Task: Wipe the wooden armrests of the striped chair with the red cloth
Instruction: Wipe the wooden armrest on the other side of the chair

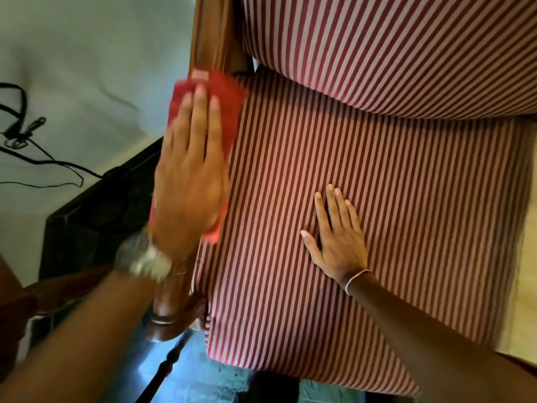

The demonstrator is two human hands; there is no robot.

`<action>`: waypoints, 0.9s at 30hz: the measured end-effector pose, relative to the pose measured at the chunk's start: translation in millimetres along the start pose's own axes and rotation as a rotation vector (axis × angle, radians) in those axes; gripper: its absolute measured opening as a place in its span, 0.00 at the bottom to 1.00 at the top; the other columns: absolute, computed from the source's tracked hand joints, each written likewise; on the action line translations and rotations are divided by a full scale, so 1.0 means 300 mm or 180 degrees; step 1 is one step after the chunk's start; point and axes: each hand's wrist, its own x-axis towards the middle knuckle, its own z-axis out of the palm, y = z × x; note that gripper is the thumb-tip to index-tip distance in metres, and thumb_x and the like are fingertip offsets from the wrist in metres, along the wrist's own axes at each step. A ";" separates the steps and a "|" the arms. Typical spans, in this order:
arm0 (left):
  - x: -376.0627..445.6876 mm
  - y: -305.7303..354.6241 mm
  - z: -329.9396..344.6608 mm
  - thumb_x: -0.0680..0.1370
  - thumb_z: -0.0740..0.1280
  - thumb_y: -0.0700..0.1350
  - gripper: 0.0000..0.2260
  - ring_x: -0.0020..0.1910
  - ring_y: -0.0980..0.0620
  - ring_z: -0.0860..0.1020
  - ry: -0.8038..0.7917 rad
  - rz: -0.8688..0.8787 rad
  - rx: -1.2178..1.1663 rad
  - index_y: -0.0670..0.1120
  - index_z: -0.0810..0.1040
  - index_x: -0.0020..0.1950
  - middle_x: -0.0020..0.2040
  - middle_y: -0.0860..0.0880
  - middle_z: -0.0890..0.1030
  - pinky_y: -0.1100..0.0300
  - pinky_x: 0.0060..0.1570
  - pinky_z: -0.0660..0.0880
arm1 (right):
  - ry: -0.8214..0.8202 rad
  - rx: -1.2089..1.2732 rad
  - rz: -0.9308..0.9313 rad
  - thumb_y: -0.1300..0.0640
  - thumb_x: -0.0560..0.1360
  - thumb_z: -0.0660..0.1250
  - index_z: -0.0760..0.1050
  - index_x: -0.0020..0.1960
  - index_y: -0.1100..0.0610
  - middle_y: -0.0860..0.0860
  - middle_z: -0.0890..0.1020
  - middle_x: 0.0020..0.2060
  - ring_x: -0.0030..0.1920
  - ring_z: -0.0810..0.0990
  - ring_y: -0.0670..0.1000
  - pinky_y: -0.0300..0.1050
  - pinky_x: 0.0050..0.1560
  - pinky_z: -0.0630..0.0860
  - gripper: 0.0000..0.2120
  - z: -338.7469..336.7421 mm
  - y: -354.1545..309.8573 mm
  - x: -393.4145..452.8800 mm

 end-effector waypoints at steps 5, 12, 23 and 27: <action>0.219 0.007 0.005 0.87 0.48 0.46 0.25 0.84 0.42 0.50 0.0157 -0.0106 -0.0074 0.41 0.49 0.84 0.84 0.39 0.51 0.44 0.83 0.52 | -0.0038 0.0087 -0.0037 0.36 0.83 0.48 0.50 0.83 0.57 0.59 0.52 0.83 0.83 0.49 0.56 0.58 0.83 0.51 0.36 -0.010 0.010 0.001; -0.207 0.006 -0.008 0.85 0.58 0.46 0.29 0.83 0.38 0.53 -0.0240 -0.0071 0.0155 0.38 0.53 0.83 0.83 0.36 0.54 0.40 0.80 0.53 | -0.0017 0.0055 -0.0007 0.36 0.82 0.48 0.50 0.83 0.57 0.58 0.52 0.83 0.83 0.49 0.56 0.58 0.83 0.51 0.37 -0.004 0.009 0.003; 0.188 0.024 0.015 0.87 0.52 0.43 0.25 0.84 0.41 0.49 0.0124 0.0046 0.0151 0.41 0.49 0.84 0.85 0.39 0.50 0.43 0.83 0.49 | 0.0064 0.0060 -0.0043 0.35 0.82 0.49 0.52 0.83 0.57 0.59 0.53 0.83 0.83 0.49 0.56 0.56 0.83 0.49 0.37 0.006 0.017 0.010; -0.137 0.025 -0.014 0.88 0.51 0.50 0.27 0.83 0.38 0.50 -0.0354 -0.0115 0.0085 0.39 0.50 0.83 0.84 0.36 0.50 0.38 0.81 0.53 | 0.0121 0.0103 -0.0033 0.35 0.82 0.51 0.52 0.83 0.57 0.58 0.53 0.83 0.83 0.50 0.56 0.57 0.83 0.50 0.37 0.007 0.017 0.005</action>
